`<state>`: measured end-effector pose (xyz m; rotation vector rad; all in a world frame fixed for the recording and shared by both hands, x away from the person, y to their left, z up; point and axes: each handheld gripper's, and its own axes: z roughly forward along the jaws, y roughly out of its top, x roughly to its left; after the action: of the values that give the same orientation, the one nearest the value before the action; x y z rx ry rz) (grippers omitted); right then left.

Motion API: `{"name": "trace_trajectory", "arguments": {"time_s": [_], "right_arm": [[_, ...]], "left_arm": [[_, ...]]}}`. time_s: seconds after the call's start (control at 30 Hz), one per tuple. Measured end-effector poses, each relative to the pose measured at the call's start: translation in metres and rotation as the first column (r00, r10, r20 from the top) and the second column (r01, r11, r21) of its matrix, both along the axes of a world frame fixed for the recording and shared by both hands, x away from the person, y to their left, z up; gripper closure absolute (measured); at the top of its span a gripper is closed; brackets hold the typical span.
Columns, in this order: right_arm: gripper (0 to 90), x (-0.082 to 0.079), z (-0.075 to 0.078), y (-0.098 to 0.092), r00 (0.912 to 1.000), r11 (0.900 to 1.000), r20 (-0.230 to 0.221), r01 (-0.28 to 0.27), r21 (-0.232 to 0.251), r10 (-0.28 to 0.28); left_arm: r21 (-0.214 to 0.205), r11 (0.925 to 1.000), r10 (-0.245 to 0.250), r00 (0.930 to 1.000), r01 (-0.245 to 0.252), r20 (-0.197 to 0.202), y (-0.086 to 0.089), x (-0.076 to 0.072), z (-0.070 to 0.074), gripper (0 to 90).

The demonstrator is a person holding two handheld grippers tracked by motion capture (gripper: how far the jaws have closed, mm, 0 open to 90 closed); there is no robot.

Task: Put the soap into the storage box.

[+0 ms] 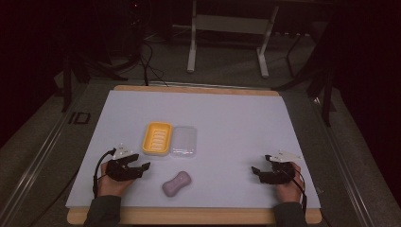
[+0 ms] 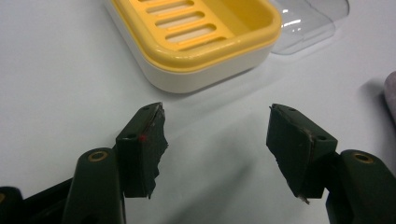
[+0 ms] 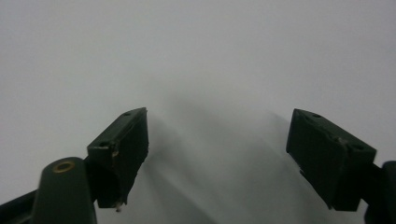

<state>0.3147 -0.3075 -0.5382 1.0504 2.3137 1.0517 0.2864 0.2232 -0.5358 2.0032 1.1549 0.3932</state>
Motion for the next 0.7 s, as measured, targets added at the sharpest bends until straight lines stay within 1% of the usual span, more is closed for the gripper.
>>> {"name": "trace_trajectory", "arguments": {"time_s": [0.03,0.13,0.17,0.23,0.27,0.33,0.4,0.43,0.47,0.53,0.6,0.67,0.7], "right_arm": [[21.1,-0.001,0.0,0.001,1.0,1.0,0.008,0.0,-0.01,0.0],[21.3,-0.002,0.0,0.001,0.9999,0.9999,0.016,0.002,-0.014,-0.002],[21.2,-0.003,0.0,0.0,0.9996,1.0,0.028,0.003,0.003,-0.003],[20.8,-0.003,0.001,-0.001,0.9996,0.9999,0.029,0.006,0.016,-0.007],[20.8,-0.003,0.001,-0.002,0.9995,0.9998,0.031,0.008,0.018,-0.008],[20.8,-0.004,0.001,-0.002,0.9993,0.9998,0.035,0.009,0.019,-0.009],[20.7,-0.004,0.001,-0.001,0.9989,1.0,0.045,0.008,0.004,-0.008],[20.8,-0.005,0.0,0.002,0.9989,0.9999,0.047,0.005,-0.014,-0.004],[20.8,-0.005,0.0,0.002,0.9989,0.9999,0.047,0.005,-0.014,-0.004],[20.8,-0.007,-0.001,0.006,0.9976,0.9983,0.069,-0.006,-0.057,0.01],[20.8,-0.007,0.0,0.004,0.9978,0.999,0.066,0.002,-0.045,0.001],[20.3,-0.007,0.001,0.001,0.9976,0.9999,0.069,0.008,-0.009,-0.007],[20.3,-0.007,0.001,0.001,0.9976,0.9999,0.069,0.008,-0.009,-0.007]], "left_arm": [[0.0,1.0,0.0,1.0,0.0,0.0,0.0,0.0,0.0,37.7],[0.01,0.9999,-0.009,1.0,0.009,0.001,-0.002,0.0,0.0,37.9],[0.011,0.9998,-0.015,0.9999,0.015,0.006,-0.005,0.0,0.001,38.5],[0.008,0.9998,-0.017,0.9998,0.017,0.006,-0.006,0.001,0.001,38.6],[0.013,0.9997,-0.022,0.9997,0.022,0.005,-0.007,0.0,0.002,38.7],[0.009,0.9997,-0.023,0.9997,0.023,0.003,-0.007,0.0,0.003,38.6],[0.009,0.9996,-0.027,0.9996,0.027,-0.001,-0.009,-0.002,0.004,38.7],[0.009,0.9996,-0.027,0.9996,0.027,-0.001,-0.009,-0.002,0.004,38.7],[0.012,0.9995,-0.031,0.9995,0.031,-0.008,-0.01,-0.003,0.004,38.7],[0.027,0.9989,-0.037,0.9992,0.038,-0.015,-0.013,-0.003,0.005,38.8],[0.035,0.998,-0.053,0.9985,0.053,-0.014,-0.016,-0.003,0.009,39.1],[0.039,0.9977,-0.054,0.9985,0.054,-0.012,-0.018,-0.004,0.01,39.7],[0.044,0.9971,-0.062,0.998,0.062,-0.013,-0.019,-0.004,0.012,39.7]]}}
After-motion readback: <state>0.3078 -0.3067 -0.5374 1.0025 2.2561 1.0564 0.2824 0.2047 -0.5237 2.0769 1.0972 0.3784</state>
